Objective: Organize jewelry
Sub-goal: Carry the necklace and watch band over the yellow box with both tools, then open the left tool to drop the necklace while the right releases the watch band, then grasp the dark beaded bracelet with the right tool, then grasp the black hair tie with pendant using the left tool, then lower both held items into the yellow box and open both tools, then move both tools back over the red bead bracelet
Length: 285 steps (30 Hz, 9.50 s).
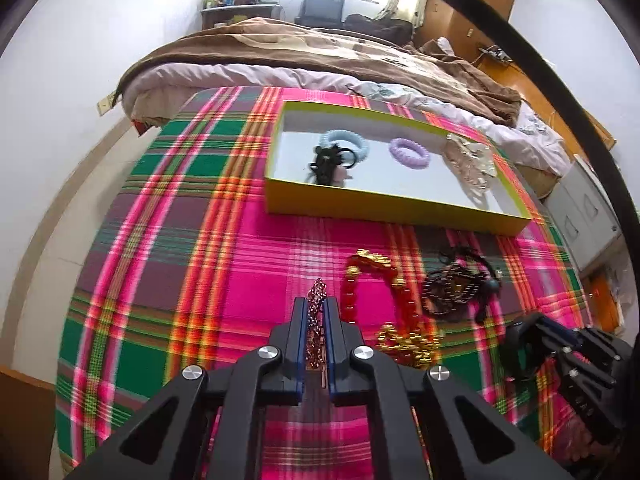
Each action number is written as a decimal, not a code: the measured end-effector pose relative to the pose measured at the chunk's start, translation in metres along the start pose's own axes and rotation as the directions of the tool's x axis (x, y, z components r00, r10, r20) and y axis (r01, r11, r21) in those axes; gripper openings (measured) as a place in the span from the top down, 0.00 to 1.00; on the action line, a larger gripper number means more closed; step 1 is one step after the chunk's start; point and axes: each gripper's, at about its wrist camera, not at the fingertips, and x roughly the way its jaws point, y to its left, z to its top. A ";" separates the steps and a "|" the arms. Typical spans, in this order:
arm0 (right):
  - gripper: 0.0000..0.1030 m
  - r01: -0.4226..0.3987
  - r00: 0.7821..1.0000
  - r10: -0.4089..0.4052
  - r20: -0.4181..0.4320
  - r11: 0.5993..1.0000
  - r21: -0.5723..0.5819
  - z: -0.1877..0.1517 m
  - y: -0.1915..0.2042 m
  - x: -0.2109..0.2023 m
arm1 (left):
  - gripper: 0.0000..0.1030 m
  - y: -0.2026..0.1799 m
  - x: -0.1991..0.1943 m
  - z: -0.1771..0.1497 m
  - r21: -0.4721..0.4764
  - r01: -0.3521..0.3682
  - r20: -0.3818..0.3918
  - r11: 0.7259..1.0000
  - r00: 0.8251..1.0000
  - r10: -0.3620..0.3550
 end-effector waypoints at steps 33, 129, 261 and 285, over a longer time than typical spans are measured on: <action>0.86 0.036 0.998 -0.036 0.045 0.999 0.016 0.132 -0.006 0.056 | 0.93 -0.015 0.035 0.130 0.079 0.084 0.065 0.993 0.994 -0.089; 0.86 -0.065 0.997 0.057 -0.050 0.983 -0.171 0.054 0.052 0.054 | 0.31 0.040 -0.004 0.015 -0.100 0.074 0.017 0.992 0.997 -0.072; 0.90 0.031 0.997 -0.036 0.064 0.997 0.074 0.108 -0.059 0.056 | 0.66 -0.083 0.107 0.120 0.252 0.138 -0.104 0.958 0.988 -0.115; 0.73 0.007 0.993 -0.009 0.118 1.000 0.015 0.089 -0.024 0.005 | 0.41 -0.058 0.033 0.104 0.203 0.145 0.004 0.968 0.989 -0.149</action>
